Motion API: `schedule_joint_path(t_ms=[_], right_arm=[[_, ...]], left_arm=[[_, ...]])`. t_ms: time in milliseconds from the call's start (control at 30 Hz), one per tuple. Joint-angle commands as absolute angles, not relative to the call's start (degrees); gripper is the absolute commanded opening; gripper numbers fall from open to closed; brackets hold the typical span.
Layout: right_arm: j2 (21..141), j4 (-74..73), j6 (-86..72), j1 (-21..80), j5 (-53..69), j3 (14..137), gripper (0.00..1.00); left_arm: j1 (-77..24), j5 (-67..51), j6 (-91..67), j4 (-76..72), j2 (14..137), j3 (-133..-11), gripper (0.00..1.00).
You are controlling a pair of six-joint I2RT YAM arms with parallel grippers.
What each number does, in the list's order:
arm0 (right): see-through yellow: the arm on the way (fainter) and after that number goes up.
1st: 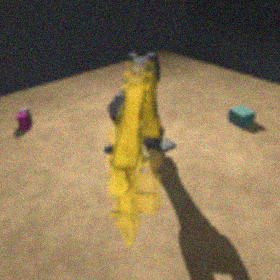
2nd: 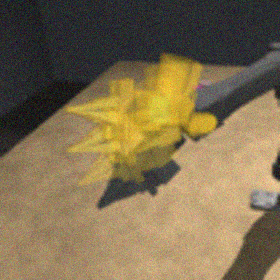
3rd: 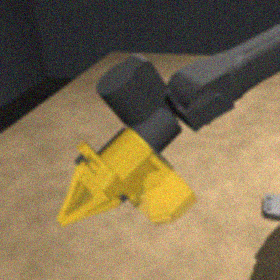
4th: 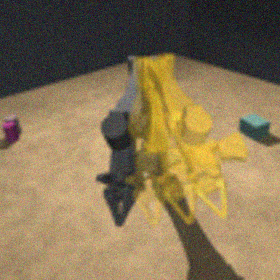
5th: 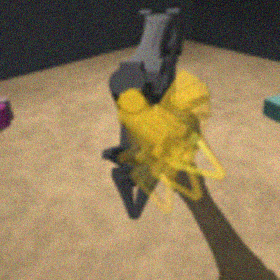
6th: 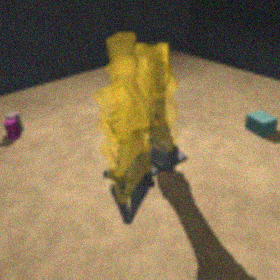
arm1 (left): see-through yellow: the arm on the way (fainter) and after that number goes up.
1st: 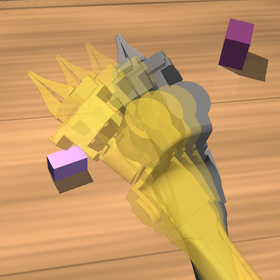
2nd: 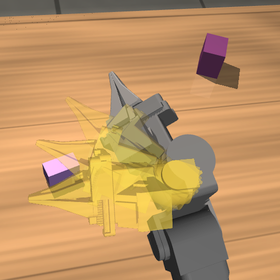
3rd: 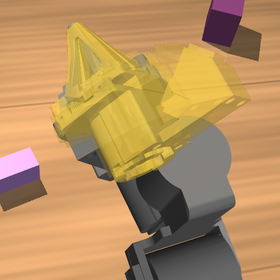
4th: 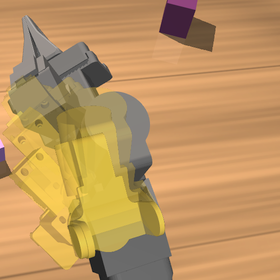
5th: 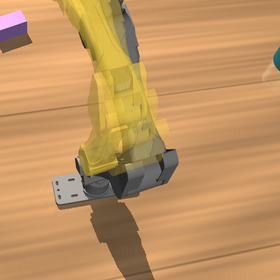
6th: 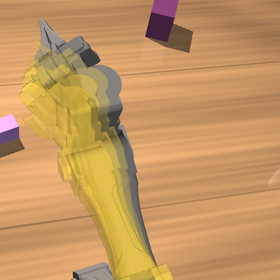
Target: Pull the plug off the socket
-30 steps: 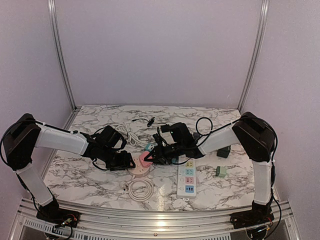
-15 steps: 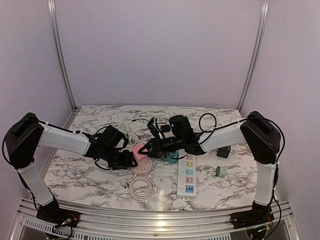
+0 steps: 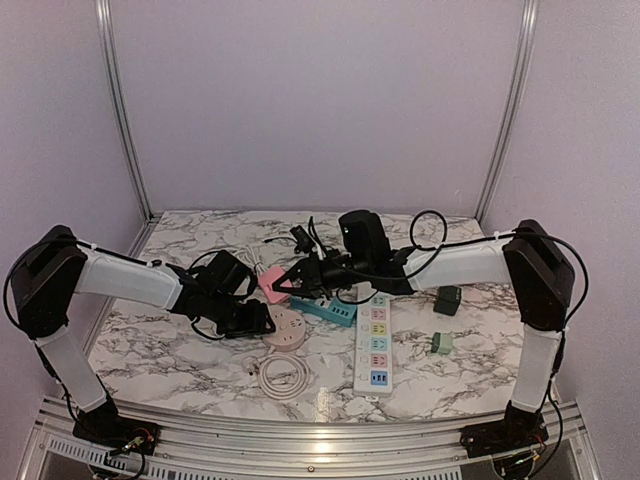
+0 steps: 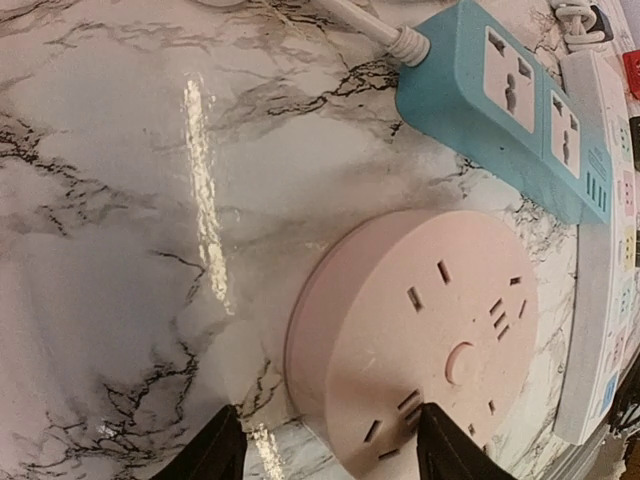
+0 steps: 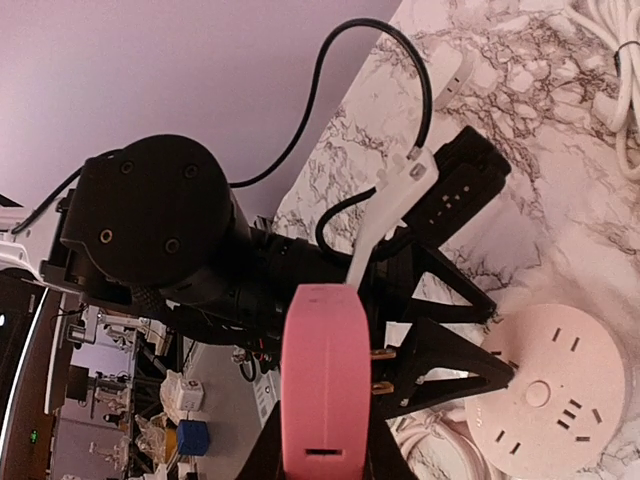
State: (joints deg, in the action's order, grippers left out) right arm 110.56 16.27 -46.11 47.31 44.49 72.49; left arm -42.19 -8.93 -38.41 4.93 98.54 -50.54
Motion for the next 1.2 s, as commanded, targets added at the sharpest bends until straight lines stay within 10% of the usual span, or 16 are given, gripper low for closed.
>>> schedule_joint_path(t_ms=[0, 1167], right_arm=[[107.8, 7.7, -38.9, 47.1, 38.7, 75.8, 0.00], [73.9, -30.3, -30.1, 31.3, -11.5, 52.6, 0.00]], left_arm=[[-41.9, -2.3, -37.4, 20.5, 98.9, -50.3, 0.60], [-40.8, -4.5, -34.0, 23.8, 93.1, -63.5, 0.60]])
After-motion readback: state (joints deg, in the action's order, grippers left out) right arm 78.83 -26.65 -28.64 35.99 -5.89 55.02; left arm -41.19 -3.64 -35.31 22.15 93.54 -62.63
